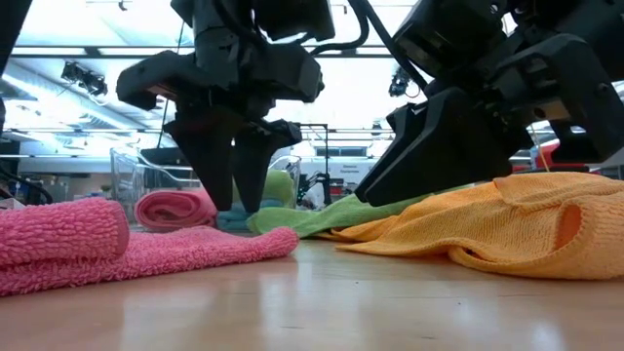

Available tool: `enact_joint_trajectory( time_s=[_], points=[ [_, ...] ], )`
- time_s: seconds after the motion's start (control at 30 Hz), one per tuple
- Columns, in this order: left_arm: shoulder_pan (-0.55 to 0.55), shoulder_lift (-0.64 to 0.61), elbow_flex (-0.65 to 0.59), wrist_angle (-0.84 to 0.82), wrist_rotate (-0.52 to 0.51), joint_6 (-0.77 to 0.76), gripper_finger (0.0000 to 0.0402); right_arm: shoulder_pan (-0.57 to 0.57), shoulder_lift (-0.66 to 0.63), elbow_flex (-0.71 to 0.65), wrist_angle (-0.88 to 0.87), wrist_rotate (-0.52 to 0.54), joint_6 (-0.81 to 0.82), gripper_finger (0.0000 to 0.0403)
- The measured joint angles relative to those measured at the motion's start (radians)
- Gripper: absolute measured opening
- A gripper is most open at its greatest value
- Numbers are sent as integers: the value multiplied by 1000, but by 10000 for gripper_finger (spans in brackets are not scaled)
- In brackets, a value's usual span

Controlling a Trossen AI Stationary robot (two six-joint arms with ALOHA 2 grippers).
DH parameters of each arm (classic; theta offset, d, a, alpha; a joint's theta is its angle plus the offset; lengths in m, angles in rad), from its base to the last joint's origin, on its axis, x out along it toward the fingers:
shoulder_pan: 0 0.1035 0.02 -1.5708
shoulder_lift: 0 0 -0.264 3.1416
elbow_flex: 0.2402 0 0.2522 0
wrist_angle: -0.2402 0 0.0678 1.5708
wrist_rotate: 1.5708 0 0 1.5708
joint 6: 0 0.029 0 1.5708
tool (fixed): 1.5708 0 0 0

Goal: Fold microfiber towels
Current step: Fold the pink microfiber towel

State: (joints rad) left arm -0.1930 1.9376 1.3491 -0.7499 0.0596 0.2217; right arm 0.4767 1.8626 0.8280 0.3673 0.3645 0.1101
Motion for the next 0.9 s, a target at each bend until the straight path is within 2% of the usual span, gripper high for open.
enact_joint_trajectory(
  time_s=[0.4, 0.53, 0.7, 0.9],
  points=[
    [75, 58, 1, -33, 148, 25, 165, 2, 1, 0, -4, 0, 0, 117],
    [72, 99, 6, -61, 162, 45, 162, 9, 1, 0, -10, 0, 0, 117],
    [51, 128, 7, -84, 132, 59, 142, 11, 1, 0, -11, 0, 4, 117],
    [-3, 126, 8, -99, 18, 66, 64, 11, 1, 0, -13, 0, 10, 117]
  ],
)
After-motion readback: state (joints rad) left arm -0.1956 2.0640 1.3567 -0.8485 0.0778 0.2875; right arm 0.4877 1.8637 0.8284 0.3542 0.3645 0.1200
